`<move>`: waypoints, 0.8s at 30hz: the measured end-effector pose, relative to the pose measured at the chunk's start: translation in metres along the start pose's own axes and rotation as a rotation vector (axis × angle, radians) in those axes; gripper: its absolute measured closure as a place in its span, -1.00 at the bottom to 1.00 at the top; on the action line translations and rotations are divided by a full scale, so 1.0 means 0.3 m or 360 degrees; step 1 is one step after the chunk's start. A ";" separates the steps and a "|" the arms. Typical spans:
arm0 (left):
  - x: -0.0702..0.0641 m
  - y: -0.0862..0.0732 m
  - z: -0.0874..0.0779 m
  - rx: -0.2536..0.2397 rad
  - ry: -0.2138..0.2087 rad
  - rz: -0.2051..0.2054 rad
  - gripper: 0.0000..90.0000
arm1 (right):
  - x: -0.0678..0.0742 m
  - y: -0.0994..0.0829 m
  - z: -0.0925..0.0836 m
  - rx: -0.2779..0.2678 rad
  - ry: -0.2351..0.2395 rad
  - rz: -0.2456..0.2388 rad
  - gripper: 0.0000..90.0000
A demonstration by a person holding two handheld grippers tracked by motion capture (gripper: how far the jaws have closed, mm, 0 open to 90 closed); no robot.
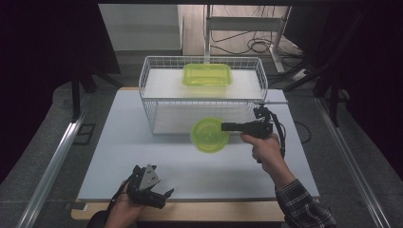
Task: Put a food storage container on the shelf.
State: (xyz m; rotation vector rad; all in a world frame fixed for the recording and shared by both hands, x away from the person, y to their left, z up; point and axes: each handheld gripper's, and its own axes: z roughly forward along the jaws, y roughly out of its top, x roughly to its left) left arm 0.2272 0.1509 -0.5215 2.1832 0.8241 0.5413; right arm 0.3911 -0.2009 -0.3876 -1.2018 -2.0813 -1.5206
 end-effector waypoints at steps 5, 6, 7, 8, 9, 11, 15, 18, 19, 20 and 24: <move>0.001 0.000 0.000 0.0008 0.0004 0.0012 -0.93 | 0.021 0.044 -0.019 -0.0039 0.0000 -0.0002 0.82; 0.002 0.000 0.000 0.0009 0.0003 0.0013 -0.93 | 0.025 0.053 -0.023 -0.0049 0.0003 -0.0002 0.82; 0.002 0.000 0.000 0.0009 0.0003 0.0013 -0.93 | 0.030 0.063 -0.026 -0.0057 0.0002 -0.0003 0.82; 0.002 0.000 0.000 0.0008 0.0004 0.0013 -0.93 | 0.030 0.063 -0.026 -0.0057 0.0002 -0.0003 0.82; 0.001 0.000 0.001 0.0002 0.0003 0.0006 -0.93 | 0.041 0.081 -0.033 -0.0070 -0.0001 -0.0007 0.82; 0.000 0.000 0.001 0.0001 0.0003 0.0005 -0.93 | 0.050 0.100 -0.038 -0.0084 -0.0002 -0.0012 0.82; 0.003 0.000 0.000 0.0006 0.0002 0.0010 -0.93 | 0.072 0.139 -0.046 -0.0111 -0.0004 -0.0025 0.82; 0.002 -0.001 0.000 -0.0005 0.0005 0.0002 -0.93 | 0.079 0.155 -0.048 -0.0122 -0.0014 -0.0035 0.82; 0.002 -0.001 0.000 -0.0012 0.0003 -0.0008 -0.93 | 0.086 0.173 -0.050 -0.0135 -0.0019 -0.0039 0.82; 0.002 -0.001 0.000 -0.0014 0.0004 -0.0009 -0.93 | 0.089 0.181 -0.052 -0.0140 -0.0023 -0.0039 0.82; 0.004 -0.001 -0.001 -0.0016 0.0001 -0.0016 -0.93 | 0.094 0.210 -0.054 -0.0168 -0.0018 -0.0030 0.82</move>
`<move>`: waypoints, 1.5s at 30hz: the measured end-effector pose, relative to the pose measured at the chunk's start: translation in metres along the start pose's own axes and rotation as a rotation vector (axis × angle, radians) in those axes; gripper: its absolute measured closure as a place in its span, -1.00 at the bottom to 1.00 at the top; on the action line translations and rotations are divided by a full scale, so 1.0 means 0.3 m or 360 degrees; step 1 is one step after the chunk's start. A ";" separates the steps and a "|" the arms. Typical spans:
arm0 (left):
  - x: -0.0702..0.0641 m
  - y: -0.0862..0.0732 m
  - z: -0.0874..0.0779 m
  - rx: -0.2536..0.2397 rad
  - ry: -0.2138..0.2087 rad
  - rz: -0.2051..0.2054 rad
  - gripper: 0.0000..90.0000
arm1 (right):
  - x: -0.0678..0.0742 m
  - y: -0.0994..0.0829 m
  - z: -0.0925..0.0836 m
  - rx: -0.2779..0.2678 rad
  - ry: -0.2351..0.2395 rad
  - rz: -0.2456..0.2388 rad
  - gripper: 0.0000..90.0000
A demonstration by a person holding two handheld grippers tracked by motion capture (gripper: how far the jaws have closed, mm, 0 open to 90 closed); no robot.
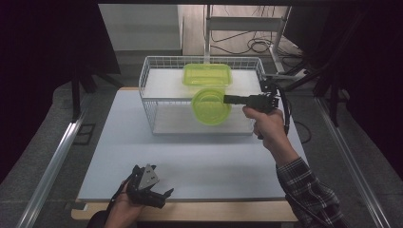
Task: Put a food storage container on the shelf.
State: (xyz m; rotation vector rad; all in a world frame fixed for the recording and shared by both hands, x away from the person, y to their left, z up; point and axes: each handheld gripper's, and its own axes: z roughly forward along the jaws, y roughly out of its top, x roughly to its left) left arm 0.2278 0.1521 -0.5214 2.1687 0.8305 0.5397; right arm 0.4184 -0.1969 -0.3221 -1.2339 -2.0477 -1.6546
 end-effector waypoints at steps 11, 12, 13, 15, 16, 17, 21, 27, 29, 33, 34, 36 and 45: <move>0.017 -0.001 -0.008 -0.0012 -0.0036 -0.0076 -0.93 | 0.019 0.089 0.005 -0.0088 -0.0030 -0.0001 0.82; 0.020 -0.002 -0.010 -0.0023 -0.0040 -0.0093 -0.93 | 0.022 0.098 0.005 -0.0096 -0.0036 -0.0004 0.82; 0.021 -0.002 -0.011 -0.0027 -0.0043 -0.0102 -0.93 | 0.025 0.107 0.006 -0.0104 -0.0042 -0.0006 0.82; 0.022 -0.002 -0.012 -0.0031 -0.0047 -0.0108 -0.93 | 0.028 0.124 0.007 -0.0119 -0.0050 -0.0014 0.82; 0.024 -0.003 -0.012 -0.0034 -0.0049 -0.0113 -0.93 | 0.030 0.132 0.007 -0.0127 -0.0052 -0.0010 0.82; 0.024 -0.003 -0.012 -0.0034 -0.0049 -0.0113 -0.93 | 0.032 0.140 0.007 -0.0136 -0.0056 -0.0010 0.82; 0.026 -0.004 -0.014 -0.0045 -0.0055 -0.0130 -0.93 | 0.040 0.171 0.013 -0.0158 -0.0075 -0.0016 0.82; 0.031 -0.005 -0.018 -0.0061 -0.0065 -0.0155 -0.93 | 0.044 0.214 0.025 -0.0183 -0.0116 -0.0012 0.82; 0.032 -0.005 -0.018 -0.0062 -0.0065 -0.0157 -0.93 | 0.043 0.221 0.026 -0.0190 -0.0123 -0.0010 0.82; 0.033 -0.005 -0.019 -0.0074 -0.0073 -0.0164 -0.93 | 0.038 0.244 0.032 -0.0209 -0.0151 -0.0003 0.82; 0.033 -0.006 -0.020 -0.0080 -0.0073 -0.0167 -0.93 | 0.034 0.255 0.035 -0.0216 -0.0163 0.0003 0.82; 0.034 -0.006 -0.020 -0.0081 -0.0074 -0.0168 -0.93 | 0.033 0.260 0.038 -0.0219 -0.0171 0.0007 0.82; 0.035 -0.008 -0.019 -0.0084 -0.0070 -0.0162 -0.93 | 0.008 0.301 0.076 -0.0247 -0.0253 0.0019 0.82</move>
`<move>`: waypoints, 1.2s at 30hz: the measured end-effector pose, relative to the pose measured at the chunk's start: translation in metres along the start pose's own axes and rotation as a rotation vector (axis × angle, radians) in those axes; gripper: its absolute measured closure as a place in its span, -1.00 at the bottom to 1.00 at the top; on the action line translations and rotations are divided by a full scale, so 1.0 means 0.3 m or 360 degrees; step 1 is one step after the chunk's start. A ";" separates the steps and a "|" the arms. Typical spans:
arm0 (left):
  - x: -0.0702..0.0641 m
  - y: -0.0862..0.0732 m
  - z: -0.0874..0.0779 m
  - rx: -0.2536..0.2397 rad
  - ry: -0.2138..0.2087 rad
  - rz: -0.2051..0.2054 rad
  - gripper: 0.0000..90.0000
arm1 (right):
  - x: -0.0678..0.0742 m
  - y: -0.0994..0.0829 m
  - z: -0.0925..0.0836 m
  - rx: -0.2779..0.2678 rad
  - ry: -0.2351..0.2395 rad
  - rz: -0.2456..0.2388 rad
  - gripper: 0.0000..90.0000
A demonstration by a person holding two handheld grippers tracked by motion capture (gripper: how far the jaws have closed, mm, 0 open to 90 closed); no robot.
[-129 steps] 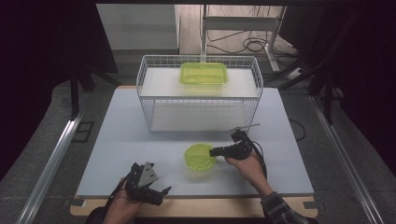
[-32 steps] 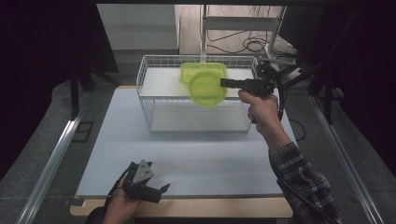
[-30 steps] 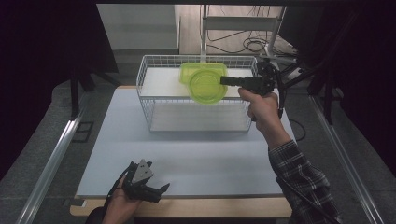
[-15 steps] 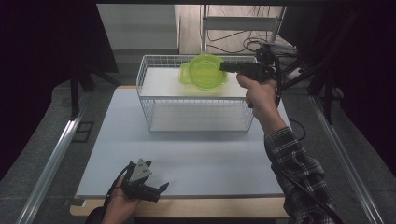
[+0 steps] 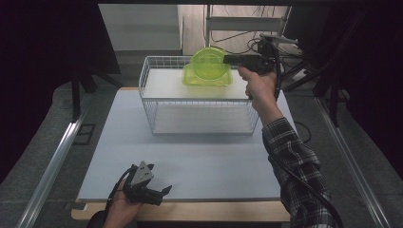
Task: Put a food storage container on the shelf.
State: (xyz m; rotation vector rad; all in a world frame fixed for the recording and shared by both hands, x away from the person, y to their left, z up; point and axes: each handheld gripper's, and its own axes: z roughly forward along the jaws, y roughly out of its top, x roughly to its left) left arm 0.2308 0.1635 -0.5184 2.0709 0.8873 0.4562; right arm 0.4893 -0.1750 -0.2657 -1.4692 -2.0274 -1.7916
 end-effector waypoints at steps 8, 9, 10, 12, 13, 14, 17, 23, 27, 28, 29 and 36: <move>-0.002 -0.001 0.002 0.0002 -0.0003 0.0007 -0.93 | -0.014 0.013 0.034 -0.0022 -0.0027 0.0042 0.82; -0.002 -0.001 0.002 0.0003 -0.0002 0.0009 -0.93 | -0.014 0.013 0.034 -0.0022 -0.0027 0.0042 0.82; -0.002 -0.001 0.002 0.0005 -0.0002 0.0010 -0.93 | -0.013 0.013 0.044 -0.0015 -0.0035 0.0043 0.81; -0.003 -0.001 0.002 0.0006 -0.0001 0.0014 -0.93 | -0.014 0.012 0.052 -0.0018 -0.0033 0.0060 0.81; -0.003 -0.001 0.002 0.0006 -0.0001 0.0014 -0.93 | -0.014 0.012 0.052 -0.0018 -0.0033 0.0060 0.81; -0.003 -0.001 0.002 0.0008 -0.0001 0.0016 -0.93 | -0.014 0.012 0.054 -0.0020 -0.0038 0.0072 0.81; -0.004 -0.001 0.002 0.0010 -0.0002 0.0018 -0.93 | -0.011 0.012 0.058 -0.0028 -0.0067 0.0057 0.80; -0.005 -0.001 0.003 0.0015 0.0001 0.0025 -0.93 | 0.004 0.010 0.062 -0.0030 -0.0184 -0.0008 0.74; -0.005 -0.001 0.004 0.0022 0.0003 0.0030 -0.93 | 0.007 0.009 0.068 -0.0030 -0.0253 -0.0042 0.60; -0.005 -0.001 0.004 0.0024 0.0003 0.0032 -0.93 | 0.003 0.009 0.069 -0.0029 -0.0256 -0.0033 0.60; -0.005 -0.001 0.004 0.0024 0.0003 0.0032 -0.93 | 0.003 0.009 0.069 -0.0029 -0.0256 -0.0033 0.60; -0.007 -0.001 0.005 0.0030 0.0003 0.0039 -0.93 | 0.001 0.008 0.075 -0.0034 -0.0315 -0.0061 0.43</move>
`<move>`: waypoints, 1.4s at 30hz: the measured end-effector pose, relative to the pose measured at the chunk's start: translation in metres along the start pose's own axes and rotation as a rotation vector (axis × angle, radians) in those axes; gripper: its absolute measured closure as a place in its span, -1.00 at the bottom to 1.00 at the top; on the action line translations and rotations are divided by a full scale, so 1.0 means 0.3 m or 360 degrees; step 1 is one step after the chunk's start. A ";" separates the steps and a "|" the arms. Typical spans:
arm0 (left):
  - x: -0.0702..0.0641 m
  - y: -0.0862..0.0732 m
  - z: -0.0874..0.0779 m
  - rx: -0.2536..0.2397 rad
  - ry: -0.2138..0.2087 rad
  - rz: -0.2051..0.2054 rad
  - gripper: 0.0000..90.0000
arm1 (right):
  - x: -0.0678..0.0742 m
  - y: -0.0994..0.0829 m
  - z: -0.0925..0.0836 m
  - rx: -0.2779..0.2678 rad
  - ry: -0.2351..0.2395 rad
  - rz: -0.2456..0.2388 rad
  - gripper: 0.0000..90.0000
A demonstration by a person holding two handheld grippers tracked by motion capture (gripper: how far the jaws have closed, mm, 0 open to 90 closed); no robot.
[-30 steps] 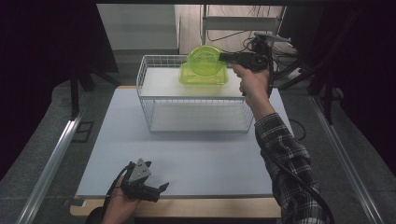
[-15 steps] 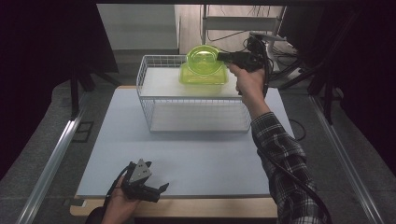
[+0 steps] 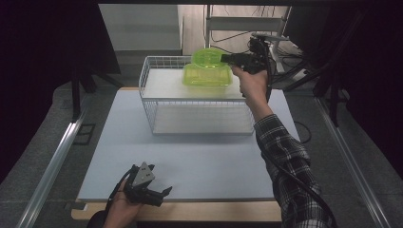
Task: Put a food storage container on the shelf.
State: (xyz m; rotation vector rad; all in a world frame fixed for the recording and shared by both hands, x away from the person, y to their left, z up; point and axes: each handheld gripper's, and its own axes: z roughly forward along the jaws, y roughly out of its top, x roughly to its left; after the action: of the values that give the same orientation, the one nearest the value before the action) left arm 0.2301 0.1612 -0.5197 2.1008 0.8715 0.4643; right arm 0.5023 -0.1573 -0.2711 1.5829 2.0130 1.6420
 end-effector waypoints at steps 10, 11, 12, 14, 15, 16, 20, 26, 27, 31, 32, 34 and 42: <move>-0.001 0.000 0.000 0.0002 0.0001 0.0004 -0.93 | -0.010 0.001 -0.001 0.0005 0.0036 -0.0013 -0.07; -0.001 0.000 0.000 0.0002 0.0001 0.0004 -0.93 | -0.010 0.001 -0.001 0.0005 0.0036 -0.0013 -0.07; -0.001 0.000 0.000 0.0003 0.0002 0.0005 -0.93 | -0.011 -0.002 -0.005 0.0012 0.0058 -0.0028 -0.18; -0.001 0.000 0.000 0.0000 0.0002 0.0004 -0.93 | -0.011 -0.004 -0.008 0.0013 0.0060 -0.0035 -0.22; -0.001 0.000 0.000 0.0000 0.0001 0.0004 -0.93 | -0.011 -0.007 -0.011 0.0010 0.0068 -0.0046 -0.26; -0.002 0.000 0.000 0.0002 0.0003 0.0007 -0.93 | -0.010 -0.013 -0.019 0.0011 0.0078 -0.0076 -0.33; -0.001 0.000 0.000 0.0005 0.0004 0.0009 -0.93 | -0.003 -0.025 -0.039 0.0012 0.0097 -0.0140 -0.43; -0.002 0.000 0.001 -0.0001 0.0007 0.0005 -0.93 | 0.008 -0.055 -0.064 0.0051 0.0100 -0.0224 -0.57; -0.002 0.000 0.001 -0.0001 0.0007 0.0005 -0.93 | 0.008 -0.055 -0.064 0.0051 0.0100 -0.0224 -0.57; -0.002 0.000 0.000 0.0007 0.0007 0.0011 -0.93 | 0.012 -0.075 -0.088 0.0053 0.0113 -0.0262 -0.59; -0.002 0.000 0.000 0.0007 0.0010 0.0016 -0.93 | 0.013 -0.079 -0.094 0.0049 0.0115 -0.0277 -0.60; -0.002 0.000 0.001 0.0009 0.0009 0.0017 -0.93 | 0.015 -0.087 -0.109 0.0047 0.0120 -0.0290 -0.60; -0.003 0.001 0.002 0.0011 0.0012 0.0018 -0.93 | 0.029 -0.134 -0.155 0.0060 0.0125 -0.0395 -0.65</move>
State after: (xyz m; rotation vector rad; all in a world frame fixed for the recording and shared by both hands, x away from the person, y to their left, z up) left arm 0.2300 0.1602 -0.5197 2.1125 0.8667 0.4762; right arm 0.4436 -0.1768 -0.2783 1.2361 2.1873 1.6037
